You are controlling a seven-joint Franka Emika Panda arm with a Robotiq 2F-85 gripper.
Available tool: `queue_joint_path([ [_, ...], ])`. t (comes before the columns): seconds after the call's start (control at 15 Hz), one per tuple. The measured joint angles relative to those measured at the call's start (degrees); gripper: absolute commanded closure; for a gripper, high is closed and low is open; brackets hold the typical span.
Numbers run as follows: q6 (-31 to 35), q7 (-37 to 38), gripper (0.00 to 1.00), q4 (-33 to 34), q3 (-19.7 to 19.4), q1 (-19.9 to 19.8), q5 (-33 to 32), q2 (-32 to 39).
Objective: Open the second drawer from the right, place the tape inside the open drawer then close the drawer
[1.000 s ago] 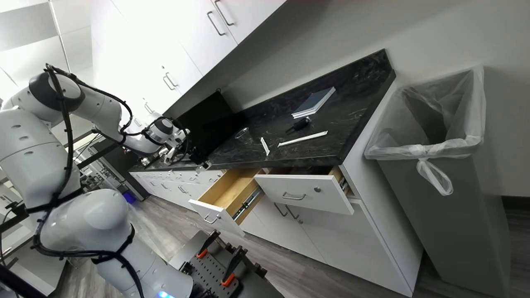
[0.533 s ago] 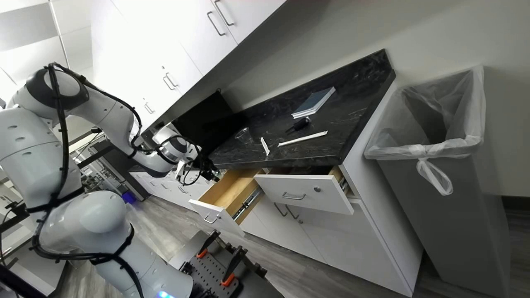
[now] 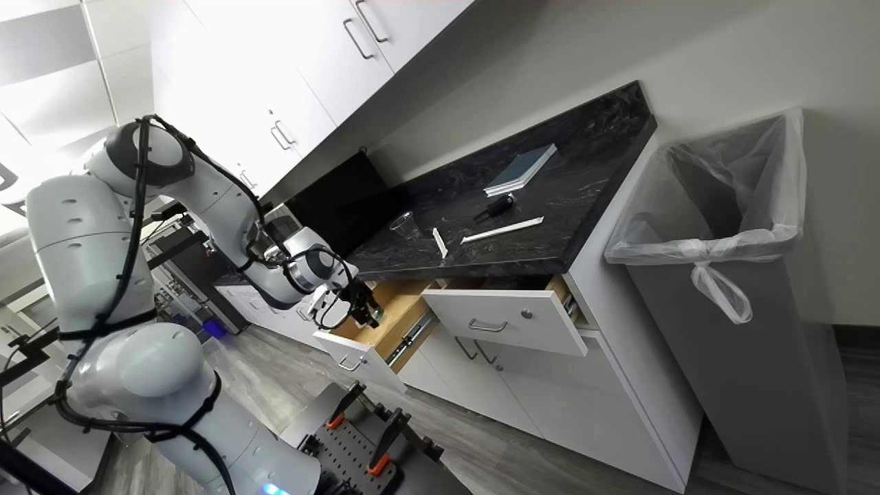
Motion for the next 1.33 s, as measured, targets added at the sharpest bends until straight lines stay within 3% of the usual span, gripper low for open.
queue_joint_path([
  [0.27,-0.4,-2.8,0.42,4.7,0.8,-2.9,0.2,4.7],
  [0.6,-2.8,-14.9,0.42,10.5,0.5,-2.7,12.2,9.5],
  [0.8,-6.0,-18.3,0.42,13.5,0.0,-1.7,16.0,11.4],
  [0.87,-7.3,-18.6,0.04,14.3,-0.5,-1.0,16.6,11.9],
  [1.0,-10.9,-19.4,0.0,16.0,-0.9,0.0,17.6,12.7],
  [1.33,-17.5,-19.3,0.0,18.8,-3.1,4.1,17.4,13.1],
])
